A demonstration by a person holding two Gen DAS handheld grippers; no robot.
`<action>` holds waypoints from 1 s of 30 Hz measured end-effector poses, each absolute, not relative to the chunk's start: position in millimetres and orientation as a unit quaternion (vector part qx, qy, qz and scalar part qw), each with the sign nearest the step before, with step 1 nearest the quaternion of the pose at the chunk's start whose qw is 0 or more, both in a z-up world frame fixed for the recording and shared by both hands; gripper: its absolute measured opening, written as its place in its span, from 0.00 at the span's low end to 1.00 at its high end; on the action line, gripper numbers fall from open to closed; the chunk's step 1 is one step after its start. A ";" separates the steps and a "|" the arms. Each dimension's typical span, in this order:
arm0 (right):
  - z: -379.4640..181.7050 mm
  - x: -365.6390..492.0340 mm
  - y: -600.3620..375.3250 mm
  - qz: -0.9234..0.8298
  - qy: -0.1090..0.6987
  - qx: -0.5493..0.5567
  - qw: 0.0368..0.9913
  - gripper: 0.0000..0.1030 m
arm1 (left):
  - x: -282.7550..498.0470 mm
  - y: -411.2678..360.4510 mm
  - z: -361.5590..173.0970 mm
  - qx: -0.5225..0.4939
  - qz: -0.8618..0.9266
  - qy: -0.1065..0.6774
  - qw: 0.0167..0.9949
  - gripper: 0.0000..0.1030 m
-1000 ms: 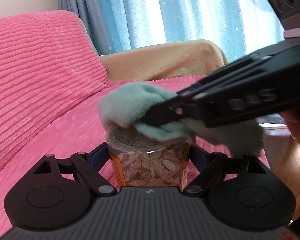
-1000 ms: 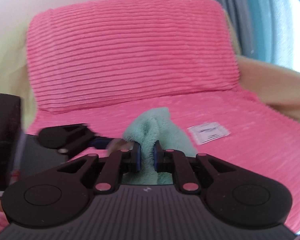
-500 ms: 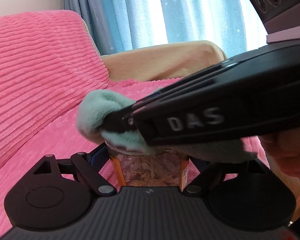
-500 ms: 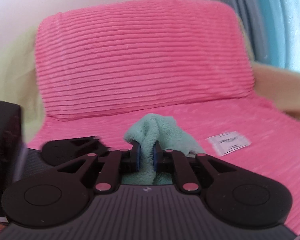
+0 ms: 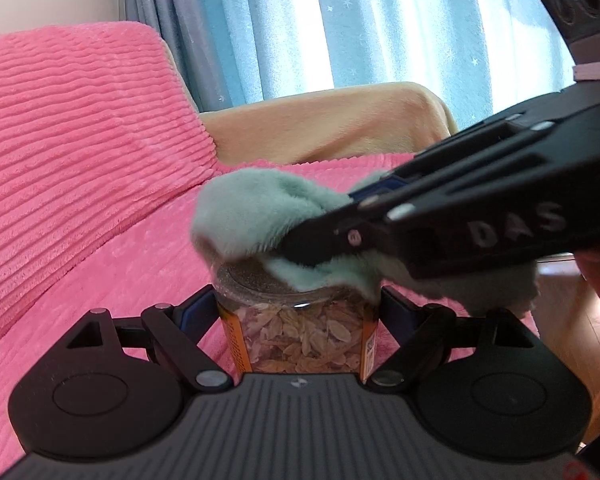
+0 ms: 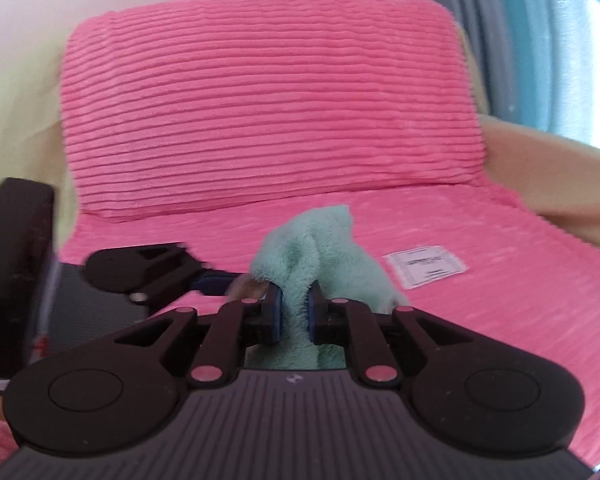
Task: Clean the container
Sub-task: 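Hold the jar upright in the left tool while the right tool wipes its lid with the cloth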
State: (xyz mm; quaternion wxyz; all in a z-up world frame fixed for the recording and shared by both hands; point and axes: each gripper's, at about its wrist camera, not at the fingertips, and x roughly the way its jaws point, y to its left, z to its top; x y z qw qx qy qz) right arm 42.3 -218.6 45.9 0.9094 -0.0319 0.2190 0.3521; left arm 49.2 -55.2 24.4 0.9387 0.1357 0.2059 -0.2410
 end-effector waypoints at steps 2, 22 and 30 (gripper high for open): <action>45.8 42.0 -218.3 0.351 0.220 -0.033 0.909 0.11 | 49.2 -54.4 24.2 0.134 -0.240 0.207 0.939 0.83; 43.8 42.0 -213.3 0.340 0.225 -0.040 0.912 0.09 | 49.1 -56.4 23.8 0.135 -0.243 0.206 0.938 0.83; 43.1 42.0 -211.3 0.335 0.227 -0.043 0.913 0.11 | 47.2 -50.4 22.9 0.119 -0.241 0.212 0.940 0.83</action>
